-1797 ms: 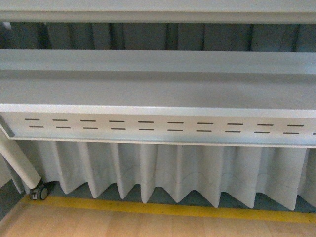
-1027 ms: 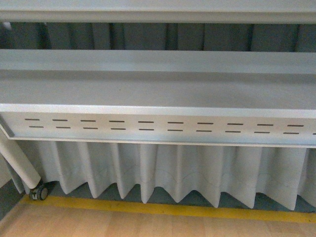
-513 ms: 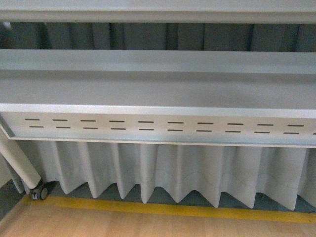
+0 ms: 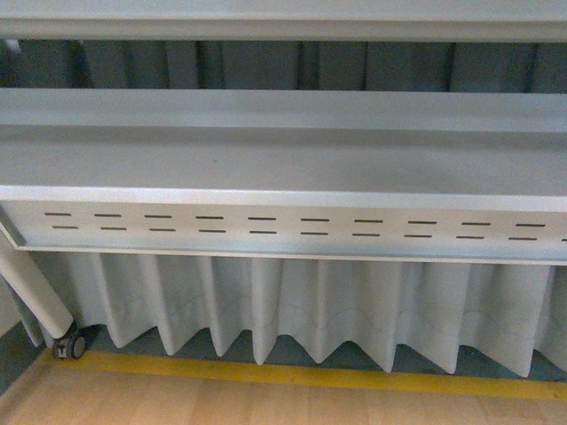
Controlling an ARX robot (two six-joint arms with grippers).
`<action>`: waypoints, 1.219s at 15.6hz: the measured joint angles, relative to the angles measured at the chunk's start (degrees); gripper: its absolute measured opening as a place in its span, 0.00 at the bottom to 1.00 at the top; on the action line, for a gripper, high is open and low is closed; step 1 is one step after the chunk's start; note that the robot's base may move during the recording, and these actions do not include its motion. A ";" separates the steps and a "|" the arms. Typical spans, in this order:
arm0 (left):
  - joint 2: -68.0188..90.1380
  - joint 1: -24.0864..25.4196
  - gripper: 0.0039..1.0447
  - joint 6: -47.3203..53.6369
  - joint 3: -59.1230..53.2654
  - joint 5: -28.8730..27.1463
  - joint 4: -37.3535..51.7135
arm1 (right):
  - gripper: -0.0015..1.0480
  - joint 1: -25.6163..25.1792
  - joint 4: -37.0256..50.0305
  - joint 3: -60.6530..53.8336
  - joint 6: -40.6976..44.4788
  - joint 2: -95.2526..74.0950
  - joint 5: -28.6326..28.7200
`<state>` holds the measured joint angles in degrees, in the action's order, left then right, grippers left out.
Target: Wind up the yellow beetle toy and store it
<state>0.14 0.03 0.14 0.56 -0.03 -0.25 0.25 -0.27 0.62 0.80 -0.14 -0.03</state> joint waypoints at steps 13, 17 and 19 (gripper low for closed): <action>0.00 0.00 0.94 0.04 0.00 0.04 0.07 | 0.94 0.00 0.02 0.00 0.00 0.00 0.00; 0.00 0.00 0.94 0.02 0.00 0.02 0.11 | 0.94 0.00 0.04 0.00 0.00 -0.04 0.00; 0.00 0.00 0.94 0.02 0.00 0.00 0.04 | 0.94 0.00 0.09 0.00 0.00 -0.07 0.07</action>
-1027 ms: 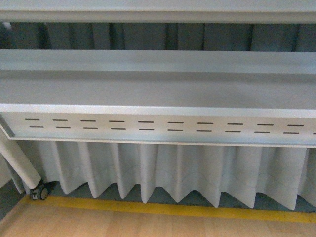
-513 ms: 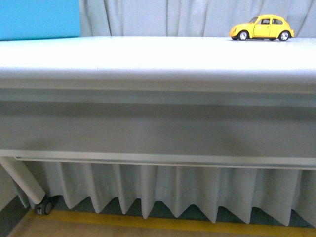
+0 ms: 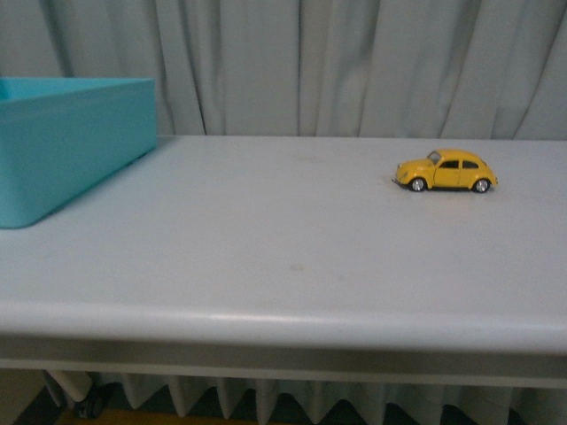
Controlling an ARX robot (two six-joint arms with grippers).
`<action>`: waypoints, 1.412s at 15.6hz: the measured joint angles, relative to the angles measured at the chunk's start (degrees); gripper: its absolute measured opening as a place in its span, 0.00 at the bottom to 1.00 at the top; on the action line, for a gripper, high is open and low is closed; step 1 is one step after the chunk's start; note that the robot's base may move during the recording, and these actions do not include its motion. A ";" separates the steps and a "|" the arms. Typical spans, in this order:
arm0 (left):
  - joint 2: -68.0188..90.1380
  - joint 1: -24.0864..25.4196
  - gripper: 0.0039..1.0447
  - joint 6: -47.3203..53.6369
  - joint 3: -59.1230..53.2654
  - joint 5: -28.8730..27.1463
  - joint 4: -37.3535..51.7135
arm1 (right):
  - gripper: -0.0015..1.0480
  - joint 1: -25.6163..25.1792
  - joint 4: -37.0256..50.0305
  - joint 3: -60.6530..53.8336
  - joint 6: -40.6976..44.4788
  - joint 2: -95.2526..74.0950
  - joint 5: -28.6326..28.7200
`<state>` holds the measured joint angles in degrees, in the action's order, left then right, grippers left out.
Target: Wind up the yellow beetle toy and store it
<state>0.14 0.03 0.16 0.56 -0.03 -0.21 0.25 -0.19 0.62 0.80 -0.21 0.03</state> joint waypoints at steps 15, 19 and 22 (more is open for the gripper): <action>0.00 0.00 0.94 -0.02 0.00 0.00 0.13 | 0.94 0.00 0.07 0.00 -0.15 0.00 -0.07; 0.00 0.00 0.94 0.00 0.00 0.00 0.11 | 0.94 0.00 0.02 0.00 -0.15 0.00 -0.07; 0.00 0.00 0.94 -0.02 0.00 0.00 0.09 | 0.94 0.00 0.00 0.00 -0.13 0.00 -0.07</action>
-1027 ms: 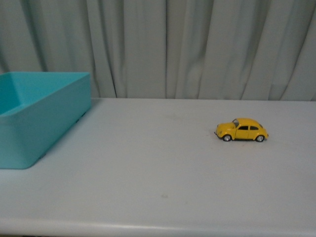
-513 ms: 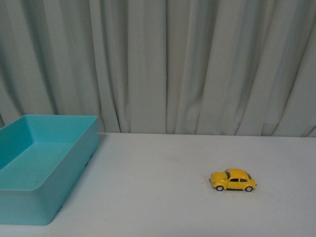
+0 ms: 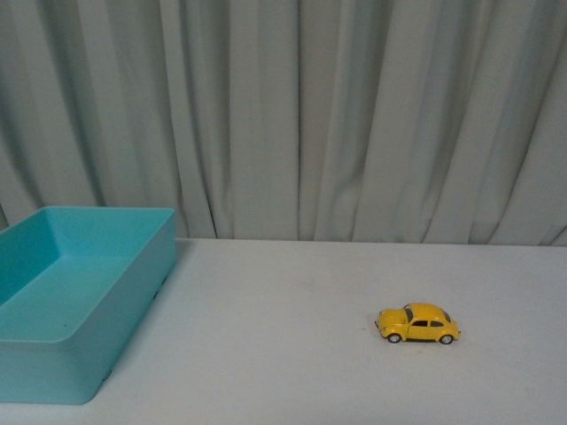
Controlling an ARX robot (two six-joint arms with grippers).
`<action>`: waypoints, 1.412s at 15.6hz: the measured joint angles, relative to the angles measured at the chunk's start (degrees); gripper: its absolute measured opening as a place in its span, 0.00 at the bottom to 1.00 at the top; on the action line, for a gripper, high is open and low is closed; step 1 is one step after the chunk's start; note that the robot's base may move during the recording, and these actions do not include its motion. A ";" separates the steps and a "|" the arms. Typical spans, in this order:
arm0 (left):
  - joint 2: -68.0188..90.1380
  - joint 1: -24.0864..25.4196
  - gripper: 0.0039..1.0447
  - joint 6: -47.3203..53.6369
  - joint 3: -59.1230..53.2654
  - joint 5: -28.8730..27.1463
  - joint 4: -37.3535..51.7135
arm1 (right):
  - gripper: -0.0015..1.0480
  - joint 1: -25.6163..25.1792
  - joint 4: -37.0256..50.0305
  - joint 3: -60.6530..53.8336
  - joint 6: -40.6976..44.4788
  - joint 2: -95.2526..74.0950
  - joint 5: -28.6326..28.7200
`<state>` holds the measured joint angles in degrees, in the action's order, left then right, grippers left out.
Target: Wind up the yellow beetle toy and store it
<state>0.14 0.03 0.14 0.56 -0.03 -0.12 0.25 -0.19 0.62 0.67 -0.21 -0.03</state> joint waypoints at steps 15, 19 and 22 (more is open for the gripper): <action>0.00 0.00 0.94 0.00 0.00 0.02 -0.02 | 0.94 0.00 0.00 0.00 -0.02 0.00 0.02; 0.00 0.00 0.94 0.00 0.00 0.02 -0.07 | 0.94 0.00 -0.07 0.00 -0.02 0.00 0.02; 0.00 0.00 0.94 0.00 0.00 -0.02 -0.07 | 0.94 0.00 0.04 0.00 -0.02 0.02 0.02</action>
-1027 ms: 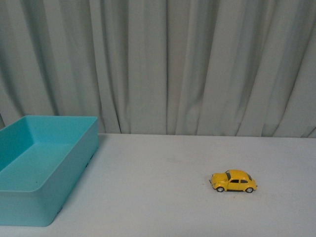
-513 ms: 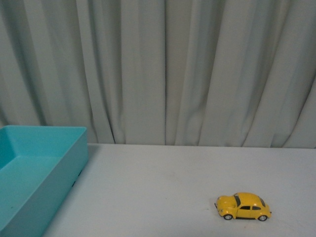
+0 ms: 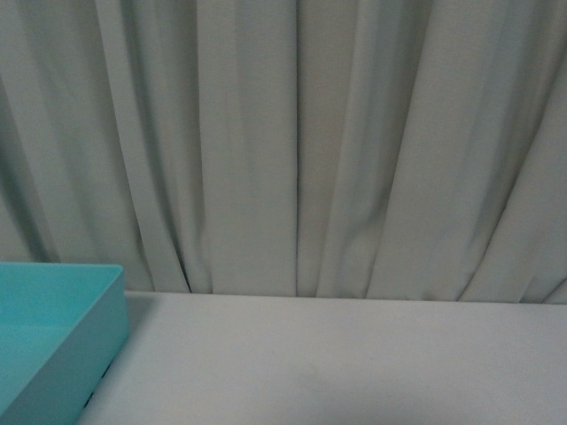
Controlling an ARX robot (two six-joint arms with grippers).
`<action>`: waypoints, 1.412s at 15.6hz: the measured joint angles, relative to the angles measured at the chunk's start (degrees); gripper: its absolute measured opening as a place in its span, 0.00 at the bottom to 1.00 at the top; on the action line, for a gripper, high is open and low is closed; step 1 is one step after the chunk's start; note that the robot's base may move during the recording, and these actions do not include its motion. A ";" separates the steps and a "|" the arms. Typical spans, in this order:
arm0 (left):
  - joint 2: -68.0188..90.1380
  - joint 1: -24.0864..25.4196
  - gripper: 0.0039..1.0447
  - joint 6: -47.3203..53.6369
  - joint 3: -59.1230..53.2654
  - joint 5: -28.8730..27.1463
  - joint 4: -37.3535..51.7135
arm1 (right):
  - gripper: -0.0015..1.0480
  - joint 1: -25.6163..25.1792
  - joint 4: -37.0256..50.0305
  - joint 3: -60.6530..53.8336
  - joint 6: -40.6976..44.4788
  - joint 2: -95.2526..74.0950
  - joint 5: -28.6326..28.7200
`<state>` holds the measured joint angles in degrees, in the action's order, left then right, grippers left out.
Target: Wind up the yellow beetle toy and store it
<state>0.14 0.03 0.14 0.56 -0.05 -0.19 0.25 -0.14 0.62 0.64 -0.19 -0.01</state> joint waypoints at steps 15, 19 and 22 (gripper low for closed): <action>0.04 0.00 0.94 0.00 0.00 0.02 -0.02 | 0.94 -0.33 0.09 0.00 -0.28 -0.15 0.81; 0.04 0.00 0.94 0.00 0.00 0.02 0.00 | 0.94 -19.54 33.20 1.14 -10.80 -33.31 29.97; 0.04 0.00 0.94 0.00 0.00 -0.09 -0.02 | 0.94 -30.42 48.85 11.04 -10.56 -56.78 39.50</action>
<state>0.19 0.03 0.14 0.56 -0.14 -0.21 -30.17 48.71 11.66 -9.91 -56.97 39.48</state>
